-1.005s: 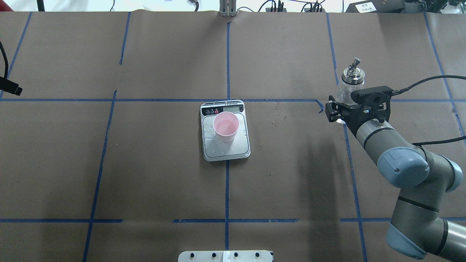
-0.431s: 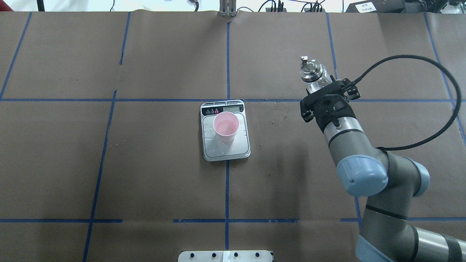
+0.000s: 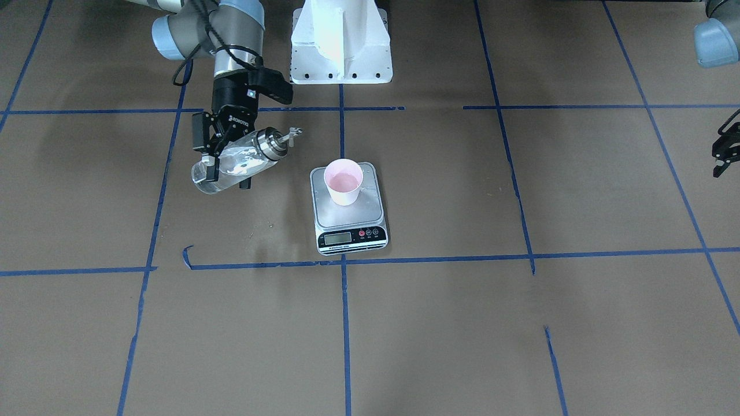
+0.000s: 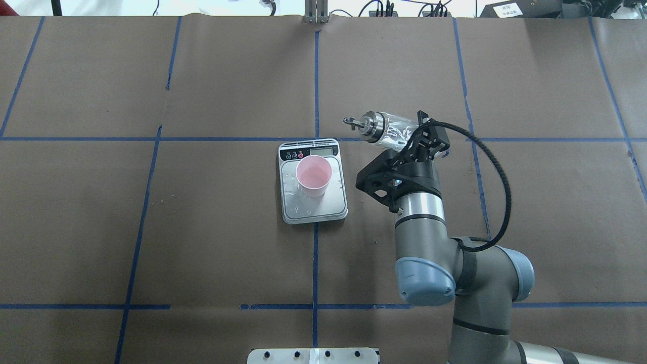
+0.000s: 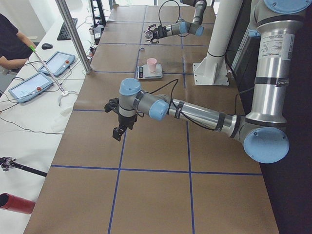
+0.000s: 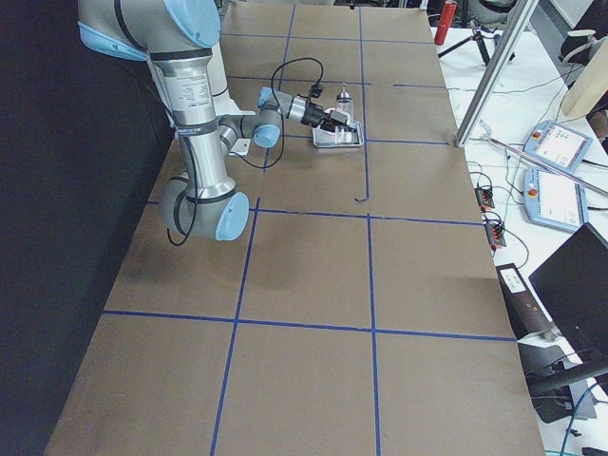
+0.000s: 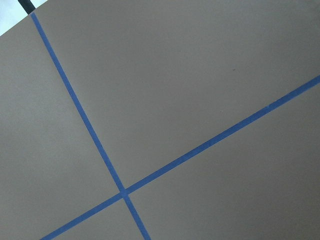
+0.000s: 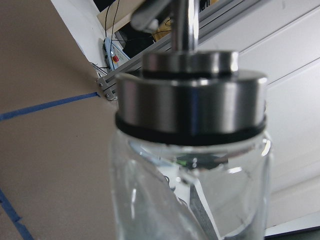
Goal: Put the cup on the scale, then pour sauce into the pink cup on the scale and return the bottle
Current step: 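Lift the glass bottle with the right gripper and carry it toward the cup, then tilt the glass bottle with the right gripper to pour into the pink cup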
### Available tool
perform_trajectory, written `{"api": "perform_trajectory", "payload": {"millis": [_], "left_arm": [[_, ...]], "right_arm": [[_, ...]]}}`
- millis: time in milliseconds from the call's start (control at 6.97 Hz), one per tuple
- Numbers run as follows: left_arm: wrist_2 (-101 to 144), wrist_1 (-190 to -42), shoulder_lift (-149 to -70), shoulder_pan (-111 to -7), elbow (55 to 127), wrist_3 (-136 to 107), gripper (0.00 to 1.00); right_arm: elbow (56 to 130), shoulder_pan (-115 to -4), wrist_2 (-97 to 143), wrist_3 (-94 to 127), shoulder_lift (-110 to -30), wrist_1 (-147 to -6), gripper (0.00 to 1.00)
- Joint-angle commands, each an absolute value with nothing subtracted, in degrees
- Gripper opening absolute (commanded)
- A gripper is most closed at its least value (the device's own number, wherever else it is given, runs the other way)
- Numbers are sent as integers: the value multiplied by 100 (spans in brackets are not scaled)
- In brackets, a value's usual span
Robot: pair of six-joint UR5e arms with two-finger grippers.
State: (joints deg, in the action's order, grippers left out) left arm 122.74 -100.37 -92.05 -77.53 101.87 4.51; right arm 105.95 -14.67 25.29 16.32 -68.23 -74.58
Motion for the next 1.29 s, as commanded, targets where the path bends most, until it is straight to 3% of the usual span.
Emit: {"api": "perform_trajectory", "payload": {"millis": [0,574,1149], "left_arm": [[12278,-10063,-9255,-7813,10073,123,100],[12278,-10607,-9308,-7813,9756,132,100],[12270,-10617,-9299,-7813,9756,193,100]], "right_arm": [[10556,-1310,2067,1180,-6583,-8478,0],[9916,-1266,1434,835,-6636,-8517,0],[9870,-1292,1081,-1102,-6426,-8517,0]]}}
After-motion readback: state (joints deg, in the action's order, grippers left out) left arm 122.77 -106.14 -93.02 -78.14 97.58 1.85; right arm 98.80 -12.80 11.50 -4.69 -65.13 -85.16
